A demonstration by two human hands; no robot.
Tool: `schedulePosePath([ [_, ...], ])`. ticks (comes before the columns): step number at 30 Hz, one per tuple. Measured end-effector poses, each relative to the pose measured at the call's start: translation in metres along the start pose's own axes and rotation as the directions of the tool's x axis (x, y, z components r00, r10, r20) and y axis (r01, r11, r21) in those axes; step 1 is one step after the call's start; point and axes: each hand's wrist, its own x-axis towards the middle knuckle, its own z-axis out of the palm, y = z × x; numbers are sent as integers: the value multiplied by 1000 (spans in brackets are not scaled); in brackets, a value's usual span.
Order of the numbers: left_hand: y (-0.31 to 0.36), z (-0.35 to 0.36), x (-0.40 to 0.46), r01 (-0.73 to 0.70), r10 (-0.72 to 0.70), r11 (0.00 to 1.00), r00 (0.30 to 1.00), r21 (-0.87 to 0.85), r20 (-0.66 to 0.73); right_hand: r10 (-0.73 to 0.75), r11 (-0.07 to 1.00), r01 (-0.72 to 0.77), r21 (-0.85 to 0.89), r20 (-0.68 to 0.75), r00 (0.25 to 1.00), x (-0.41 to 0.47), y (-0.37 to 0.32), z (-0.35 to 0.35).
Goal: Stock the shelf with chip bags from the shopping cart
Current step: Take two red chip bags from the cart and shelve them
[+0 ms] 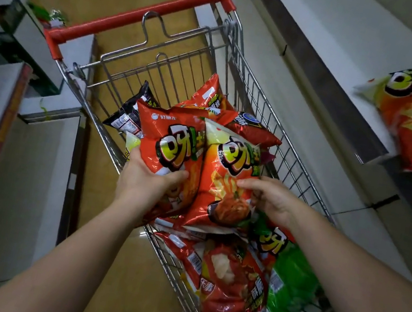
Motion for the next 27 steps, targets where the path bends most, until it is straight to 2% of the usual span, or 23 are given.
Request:
schedulePosePath([
  [3, 2, 2, -2, 26, -25, 999, 1000, -46, 18, -100, 994, 103, 27, -81, 992, -1, -16, -11],
  [7, 1, 7, -5, 21, -18, 997, 999, -79, 37, -193, 980, 183, -77, -156, 969, 0, -23, -14],
  [9, -2, 8, -5, 37, -33, 995, 999, -95, 41, -201, 978, 192, -80, -131, 971, -3, -22, -10],
  [14, -2, 4, -9, 46, -44, 995, 999, -92, 26, -167, 986, 168, -10, 44, 985, -13, -26, -2],
  [22, 34, -11, -22, -38, 29, 969, 999, -244, -41, -348, 937, 349, -24, 52, 936, -44, -75, -2],
  [27, 59, -30, -35, -97, 59, 948, 990, -302, -131, -449, 887, 455, -81, 79, 890, -75, -110, 0],
])
